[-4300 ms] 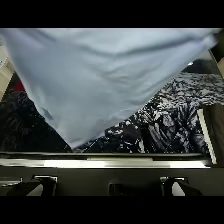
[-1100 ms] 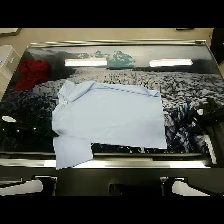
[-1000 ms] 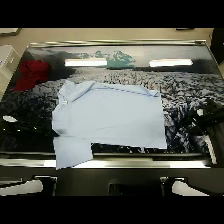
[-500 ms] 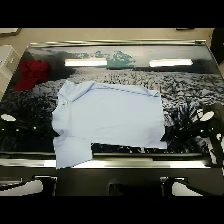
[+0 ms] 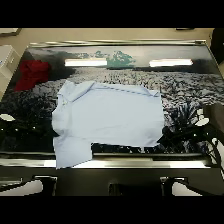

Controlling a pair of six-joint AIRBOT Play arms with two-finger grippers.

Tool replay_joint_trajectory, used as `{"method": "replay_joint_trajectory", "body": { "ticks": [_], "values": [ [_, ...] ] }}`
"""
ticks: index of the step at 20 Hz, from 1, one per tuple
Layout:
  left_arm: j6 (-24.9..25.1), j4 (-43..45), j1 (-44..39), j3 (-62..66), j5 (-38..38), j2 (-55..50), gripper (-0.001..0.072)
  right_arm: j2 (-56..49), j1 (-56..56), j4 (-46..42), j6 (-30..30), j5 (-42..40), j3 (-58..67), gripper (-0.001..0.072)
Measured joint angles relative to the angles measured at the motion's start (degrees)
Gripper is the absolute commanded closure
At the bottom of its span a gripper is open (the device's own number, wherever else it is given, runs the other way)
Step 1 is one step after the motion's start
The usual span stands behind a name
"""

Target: Fold the clothes and pants, and hang the long-sleeved shirts on hangers.

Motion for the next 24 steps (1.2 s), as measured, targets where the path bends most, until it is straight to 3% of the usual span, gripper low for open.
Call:
{"method": "replay_joint_trajectory", "body": {
  "ticks": [5,12,14,19,24],
  "values": [
    [-0.2,-6.4,0.0,11.4,-1.0,4.0,0.0684,3.0,-0.1,2.1,-2.6,2.8,12.5,0.0672],
    [-2.7,-12.1,-0.1,59.1,5.5,13.4,0.0684,9.8,-0.1,-1.9,-6.7,0.9,65.8,0.0672],
    [-4.7,-10.8,-0.1,68.6,8.2,17.1,0.0684,13.8,-0.2,-4.5,-7.5,-1.7,75.8,0.0672],
    [-7.8,-6.7,0.0,72.8,16.1,30.0,0.0685,26.8,-0.2,-10.6,-6.9,-5.5,82.2,0.0672],
    [-10.8,-3.6,0.0,72.9,21.3,36.7,0.0686,32.7,-0.2,-16.2,-2.7,-9.0,83.2,0.0672]
  ]
}}
